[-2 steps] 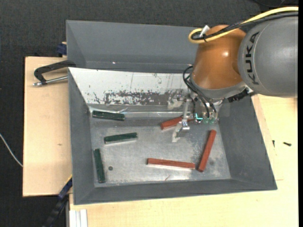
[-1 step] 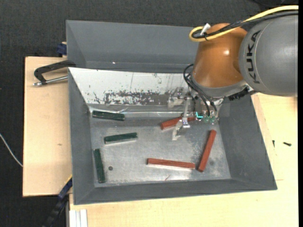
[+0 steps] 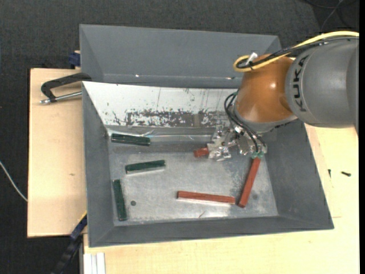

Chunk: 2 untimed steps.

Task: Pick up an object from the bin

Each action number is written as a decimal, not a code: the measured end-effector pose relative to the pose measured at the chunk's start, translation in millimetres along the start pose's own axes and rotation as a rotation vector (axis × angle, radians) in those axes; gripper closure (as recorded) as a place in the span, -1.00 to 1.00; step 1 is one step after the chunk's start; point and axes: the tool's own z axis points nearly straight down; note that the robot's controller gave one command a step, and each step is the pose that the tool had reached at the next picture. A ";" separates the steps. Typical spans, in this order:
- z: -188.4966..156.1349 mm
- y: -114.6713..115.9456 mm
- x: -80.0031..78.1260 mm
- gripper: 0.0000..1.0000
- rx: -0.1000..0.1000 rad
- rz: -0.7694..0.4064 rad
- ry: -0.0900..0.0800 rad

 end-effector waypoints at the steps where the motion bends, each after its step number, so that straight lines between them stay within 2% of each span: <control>1: 0.0 0.0 0.0 1.00 0.000 0.000 0.000; 2: -29.3 2.4 5.7 1.00 -0.002 -0.013 0.034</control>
Offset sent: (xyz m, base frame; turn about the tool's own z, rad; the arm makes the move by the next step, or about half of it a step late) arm -0.0034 0.0050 0.0845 -0.0318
